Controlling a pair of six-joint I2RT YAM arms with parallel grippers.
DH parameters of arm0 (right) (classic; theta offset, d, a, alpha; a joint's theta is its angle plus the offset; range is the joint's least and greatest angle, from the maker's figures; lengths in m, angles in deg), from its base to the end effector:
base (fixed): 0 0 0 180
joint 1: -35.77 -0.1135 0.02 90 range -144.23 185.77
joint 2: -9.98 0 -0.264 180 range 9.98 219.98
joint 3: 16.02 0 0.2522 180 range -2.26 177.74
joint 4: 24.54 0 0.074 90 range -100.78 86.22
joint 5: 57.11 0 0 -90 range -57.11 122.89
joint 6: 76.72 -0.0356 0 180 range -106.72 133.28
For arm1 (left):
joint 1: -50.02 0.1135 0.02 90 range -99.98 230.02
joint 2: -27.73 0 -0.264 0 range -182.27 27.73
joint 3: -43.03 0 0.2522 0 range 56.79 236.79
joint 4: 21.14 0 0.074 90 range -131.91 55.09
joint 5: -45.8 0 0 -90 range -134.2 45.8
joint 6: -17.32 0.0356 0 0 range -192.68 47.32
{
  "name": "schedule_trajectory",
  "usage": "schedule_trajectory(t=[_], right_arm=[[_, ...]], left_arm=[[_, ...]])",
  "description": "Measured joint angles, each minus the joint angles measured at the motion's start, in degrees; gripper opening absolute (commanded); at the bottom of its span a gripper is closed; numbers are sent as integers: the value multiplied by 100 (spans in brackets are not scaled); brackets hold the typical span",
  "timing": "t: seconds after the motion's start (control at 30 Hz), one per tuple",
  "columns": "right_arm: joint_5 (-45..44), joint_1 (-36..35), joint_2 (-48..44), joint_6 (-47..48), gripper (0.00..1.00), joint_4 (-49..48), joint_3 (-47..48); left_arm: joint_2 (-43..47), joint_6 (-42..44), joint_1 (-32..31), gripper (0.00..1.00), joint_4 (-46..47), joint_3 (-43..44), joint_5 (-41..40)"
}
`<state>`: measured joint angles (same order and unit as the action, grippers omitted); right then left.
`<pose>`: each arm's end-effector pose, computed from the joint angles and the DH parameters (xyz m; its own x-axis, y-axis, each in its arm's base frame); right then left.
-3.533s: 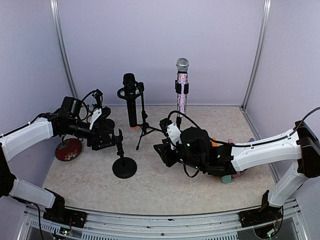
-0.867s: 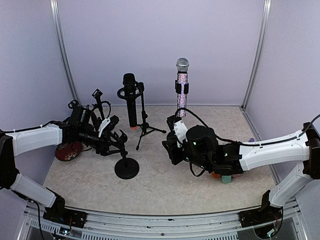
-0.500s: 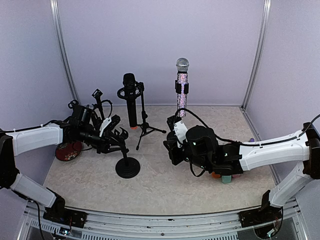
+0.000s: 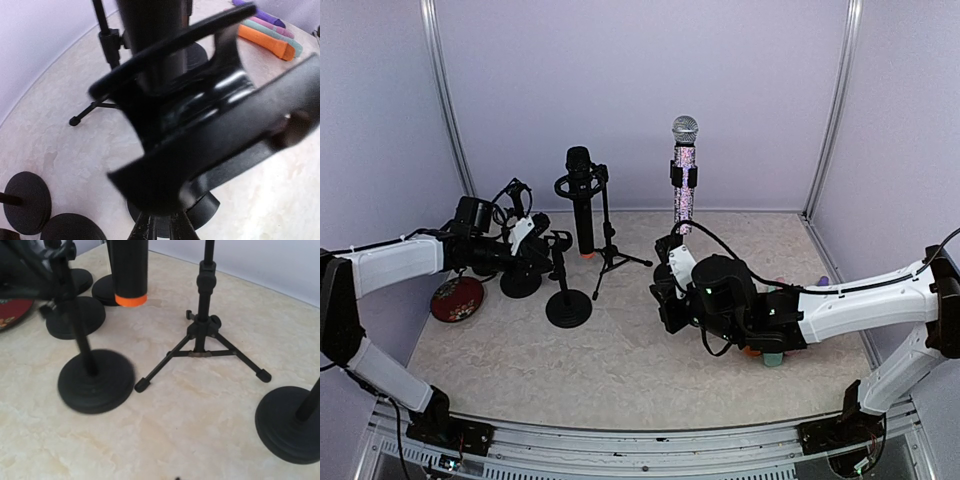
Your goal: Remove the microphone from the stand
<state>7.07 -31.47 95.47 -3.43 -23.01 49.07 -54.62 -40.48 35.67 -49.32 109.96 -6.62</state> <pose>0.1435 0.3020 0.2492 -0.3321 -0.1226 -0.9352 -0.6038 0.7894 0.1109 0.2872 -0.0959 0.2376 -0.2327 0.4954 -0.8369 0.8843 0.4660 0.0300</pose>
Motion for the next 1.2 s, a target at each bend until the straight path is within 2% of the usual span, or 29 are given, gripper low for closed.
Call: schedule_trajectory(t=[0.3,0.53,0.6,0.67,0.87,1.2], right_arm=[[-46,0,-57,-76,10,26,-68],[-236,2,-389,-122,16,175,-216],[-267,15,-437,-125,16,210,-225],[-282,46,-461,-125,16,216,-238],[-258,133,-463,-125,16,223,-267],[-201,142,-461,-153,14,223,-267]], left_arm=[[-820,352,361,10,310,452,-503],[-994,667,442,55,94,647,-243],[-949,802,444,64,-125,664,-52],[-852,920,444,68,-398,664,131],[-588,1071,437,68,-822,726,601],[-835,1036,343,63,-1088,1043,1019]])
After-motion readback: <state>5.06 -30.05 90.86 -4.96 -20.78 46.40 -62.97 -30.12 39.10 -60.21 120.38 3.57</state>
